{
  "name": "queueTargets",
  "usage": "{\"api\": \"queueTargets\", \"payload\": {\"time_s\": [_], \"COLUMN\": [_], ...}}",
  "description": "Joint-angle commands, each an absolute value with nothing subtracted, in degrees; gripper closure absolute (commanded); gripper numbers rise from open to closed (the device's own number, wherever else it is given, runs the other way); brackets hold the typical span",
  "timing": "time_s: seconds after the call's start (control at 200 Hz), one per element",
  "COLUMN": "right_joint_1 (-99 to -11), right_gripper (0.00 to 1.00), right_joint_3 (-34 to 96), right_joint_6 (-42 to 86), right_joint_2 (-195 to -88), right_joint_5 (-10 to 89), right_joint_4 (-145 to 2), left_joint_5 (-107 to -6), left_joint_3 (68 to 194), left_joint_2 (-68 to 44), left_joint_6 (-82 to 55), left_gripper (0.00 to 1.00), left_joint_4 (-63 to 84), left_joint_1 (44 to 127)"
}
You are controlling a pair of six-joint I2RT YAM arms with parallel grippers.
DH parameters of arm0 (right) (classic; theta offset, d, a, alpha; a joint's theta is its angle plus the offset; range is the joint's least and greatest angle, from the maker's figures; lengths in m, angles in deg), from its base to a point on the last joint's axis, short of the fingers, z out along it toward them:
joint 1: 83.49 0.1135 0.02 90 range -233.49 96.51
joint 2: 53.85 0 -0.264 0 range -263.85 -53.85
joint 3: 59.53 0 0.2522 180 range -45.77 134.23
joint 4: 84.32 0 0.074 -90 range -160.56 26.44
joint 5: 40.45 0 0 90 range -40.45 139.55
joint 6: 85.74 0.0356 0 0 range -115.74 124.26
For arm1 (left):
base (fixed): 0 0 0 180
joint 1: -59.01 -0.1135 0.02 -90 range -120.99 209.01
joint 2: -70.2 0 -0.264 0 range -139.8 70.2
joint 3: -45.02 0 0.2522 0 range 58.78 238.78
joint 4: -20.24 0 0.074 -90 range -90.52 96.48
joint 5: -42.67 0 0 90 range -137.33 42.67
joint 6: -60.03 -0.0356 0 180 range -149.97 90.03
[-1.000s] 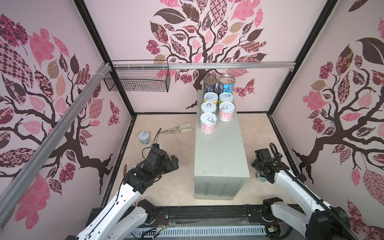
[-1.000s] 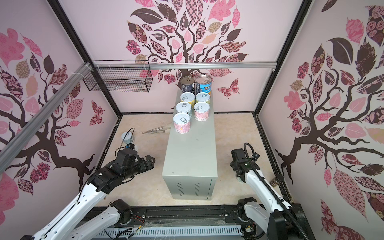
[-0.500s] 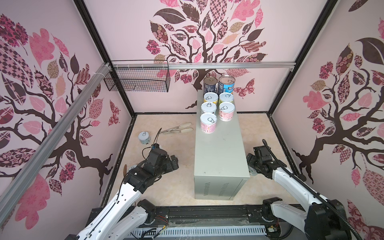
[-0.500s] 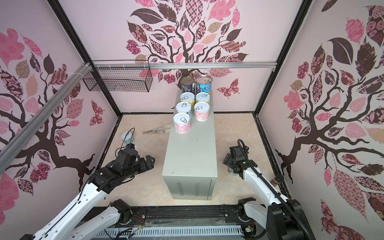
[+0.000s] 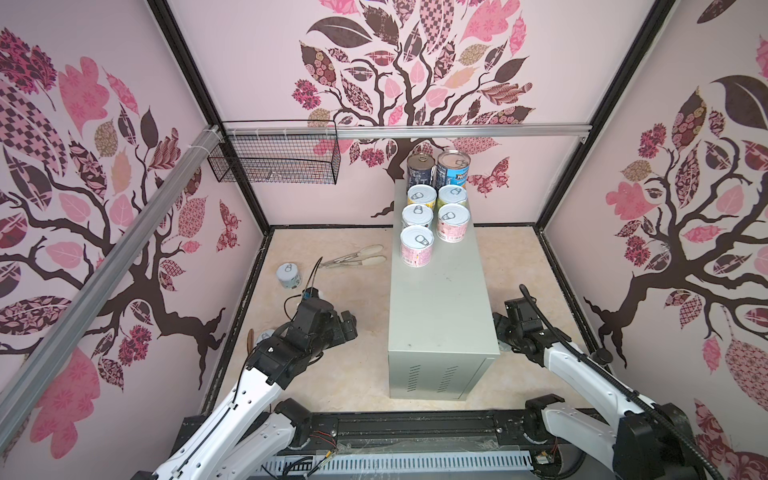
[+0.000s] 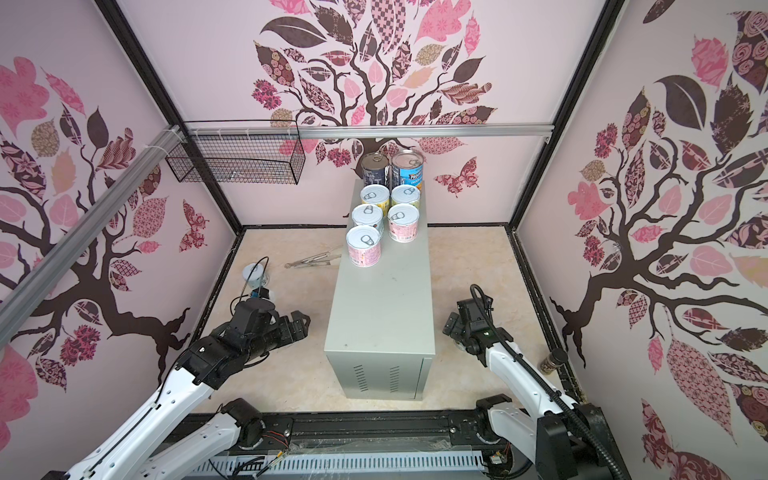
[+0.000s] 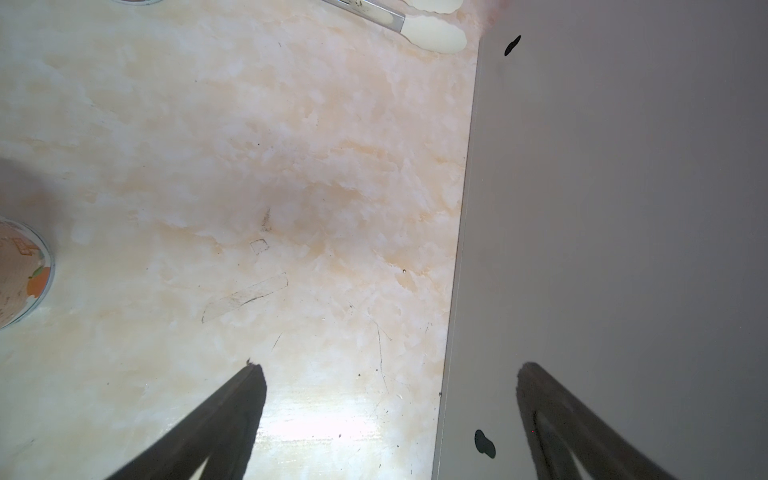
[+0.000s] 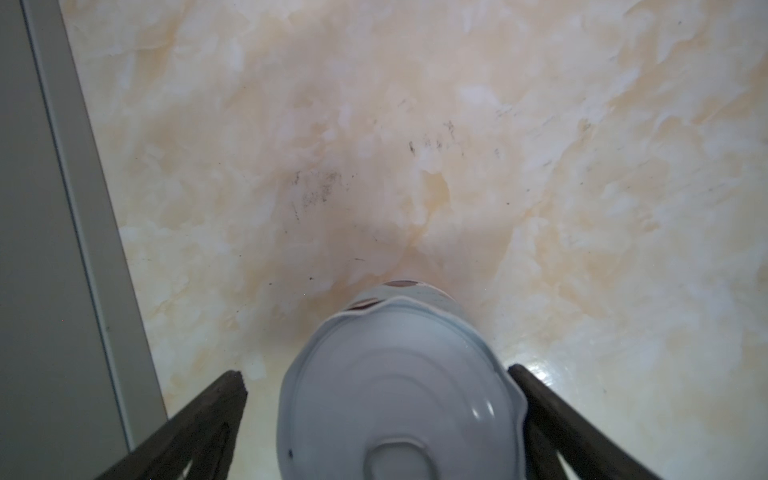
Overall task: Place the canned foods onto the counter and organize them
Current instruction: 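Lower the right gripper onto the light-blue floor can and close it, then lift the light-blue can with the right gripper up beside the cabinet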
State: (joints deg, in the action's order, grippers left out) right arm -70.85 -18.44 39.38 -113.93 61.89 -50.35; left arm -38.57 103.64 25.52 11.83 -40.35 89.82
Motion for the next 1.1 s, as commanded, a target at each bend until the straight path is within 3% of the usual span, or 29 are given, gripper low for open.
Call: {"api": "queueTargets", "payload": {"time_s": [0.0, 0.605, 0.88, 0.945, 1.095], "right_joint_1": [-70.39, -70.34, -70.39, -70.36, -70.32], "right_gripper": [0.01, 0.13, 0.29, 0.36, 0.38], "right_joint_3": [-18.89, -16.03, -15.53, -15.49, -14.17], "right_joint_6": [40.22, 36.59, 36.86, 36.42, 34.45], "right_joint_2": [-115.48, -126.15, -127.73, -127.02, -123.97], "right_joint_5": [61.82, 57.37, 57.72, 57.21, 56.65], "right_joint_4": [-52.84, -53.86, -53.61, -53.65, -51.88], "left_joint_5": [-38.03, -37.73, -37.62, -37.45, -37.0], "left_joint_3": [101.96, 101.74, 101.72, 101.81, 101.94], "left_joint_2": [26.01, 26.63, 26.92, 26.88, 27.0], "left_joint_6": [11.08, 11.16, 11.12, 11.07, 11.0], "left_gripper": [0.02, 0.02, 0.02, 0.02, 0.02], "left_joint_4": [-39.51, -39.56, -39.57, -39.63, -40.0], "left_joint_1": [90.35, 91.05, 91.01, 91.05, 91.18]}}
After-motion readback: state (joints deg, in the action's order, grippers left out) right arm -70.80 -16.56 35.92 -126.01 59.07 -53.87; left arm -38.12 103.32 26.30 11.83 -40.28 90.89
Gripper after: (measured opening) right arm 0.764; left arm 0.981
